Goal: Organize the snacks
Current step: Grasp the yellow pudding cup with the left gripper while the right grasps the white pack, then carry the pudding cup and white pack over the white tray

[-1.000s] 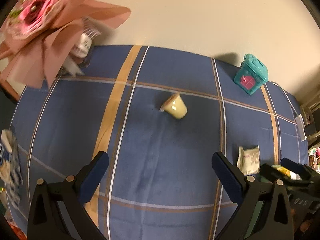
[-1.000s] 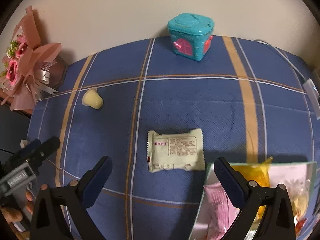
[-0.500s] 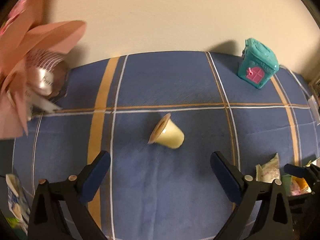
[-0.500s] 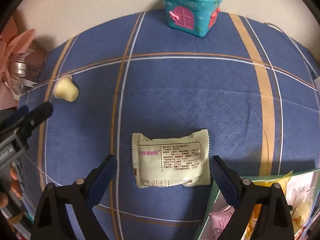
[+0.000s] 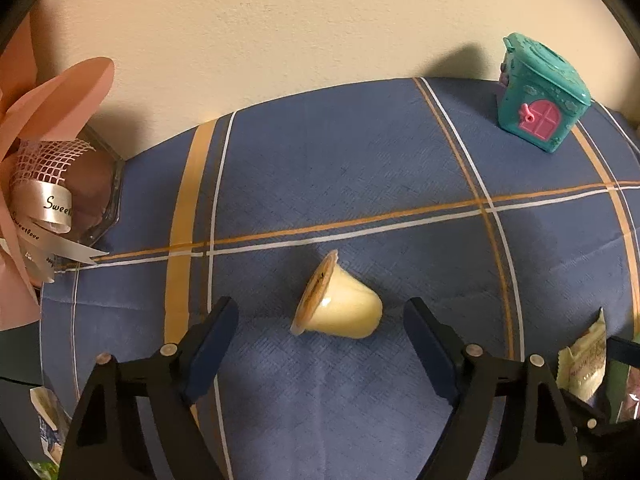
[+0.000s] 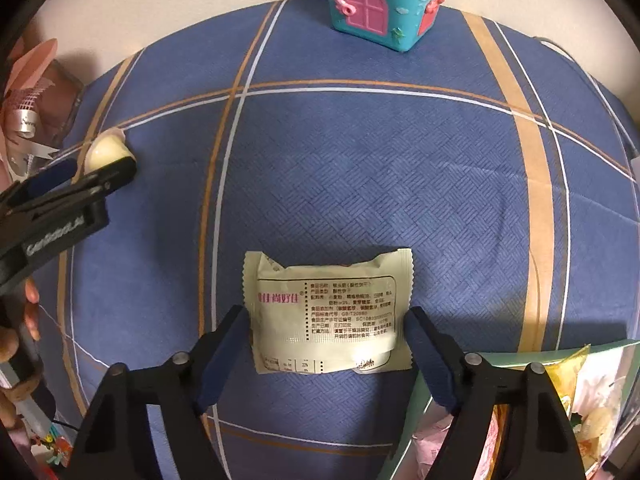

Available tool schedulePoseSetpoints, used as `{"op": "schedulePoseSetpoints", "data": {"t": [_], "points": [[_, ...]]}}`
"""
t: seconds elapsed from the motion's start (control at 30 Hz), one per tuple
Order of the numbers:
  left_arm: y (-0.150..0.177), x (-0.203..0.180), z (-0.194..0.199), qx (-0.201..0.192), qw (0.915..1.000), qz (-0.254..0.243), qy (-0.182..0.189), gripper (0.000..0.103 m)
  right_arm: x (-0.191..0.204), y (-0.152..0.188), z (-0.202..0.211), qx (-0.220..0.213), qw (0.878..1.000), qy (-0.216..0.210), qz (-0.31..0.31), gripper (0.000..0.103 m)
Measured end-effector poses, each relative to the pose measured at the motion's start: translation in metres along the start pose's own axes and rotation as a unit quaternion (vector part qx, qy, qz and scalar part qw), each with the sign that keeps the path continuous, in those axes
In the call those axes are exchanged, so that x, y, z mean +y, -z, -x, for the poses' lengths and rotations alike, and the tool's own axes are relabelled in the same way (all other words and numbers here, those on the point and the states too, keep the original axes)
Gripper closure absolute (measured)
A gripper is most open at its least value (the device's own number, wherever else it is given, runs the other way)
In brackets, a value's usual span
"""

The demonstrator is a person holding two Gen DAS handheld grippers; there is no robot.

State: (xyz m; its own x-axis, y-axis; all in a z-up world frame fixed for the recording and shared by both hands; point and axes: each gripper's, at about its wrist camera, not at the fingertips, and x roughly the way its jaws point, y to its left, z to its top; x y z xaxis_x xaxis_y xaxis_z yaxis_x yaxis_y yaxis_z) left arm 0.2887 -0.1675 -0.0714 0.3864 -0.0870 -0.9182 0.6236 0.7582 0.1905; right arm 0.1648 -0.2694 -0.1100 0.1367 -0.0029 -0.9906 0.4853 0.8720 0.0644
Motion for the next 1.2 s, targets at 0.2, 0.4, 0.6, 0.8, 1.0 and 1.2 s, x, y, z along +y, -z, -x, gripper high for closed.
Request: {"op": "schedulePoseSetpoints", "data": {"t": [0.2, 0.4, 0.6, 0.8, 1.0, 1.2], "points": [[-0.003, -0.009, -0.004, 0.002, 0.9999, -0.013, -0.010, 0.041, 0.003, -0.001, -0.003, -0.002, 1.000, 0.004, 0.002, 0.023], [0.002, -0.010, -0.003, 0.012, 0.9999, -0.001, -0.011, 0.060, -0.001, 0.002, 0.004, -0.004, 1.000, 0.009, 0.002, 0.031], [0.018, -0.003, 0.010, 0.015, 0.9989, 0.044, -0.010, 0.062, -0.008, 0.007, 0.010, -0.010, 1.000, 0.005, -0.005, 0.044], [0.050, 0.010, 0.028, 0.027, 0.9925, 0.119, 0.003, 0.064, -0.012, 0.019, 0.017, -0.018, 0.999, -0.024, -0.014, 0.045], [0.080, 0.014, 0.053, 0.019, 0.9812, 0.188, 0.041, 0.064, -0.006, 0.045, 0.046, -0.040, 0.998, -0.045, -0.008, 0.045], [0.110, 0.010, 0.088, -0.001, 0.9659, 0.246, 0.080, 0.064, -0.004, 0.080, 0.079, -0.065, 0.997, -0.043, -0.005, 0.045]]}}
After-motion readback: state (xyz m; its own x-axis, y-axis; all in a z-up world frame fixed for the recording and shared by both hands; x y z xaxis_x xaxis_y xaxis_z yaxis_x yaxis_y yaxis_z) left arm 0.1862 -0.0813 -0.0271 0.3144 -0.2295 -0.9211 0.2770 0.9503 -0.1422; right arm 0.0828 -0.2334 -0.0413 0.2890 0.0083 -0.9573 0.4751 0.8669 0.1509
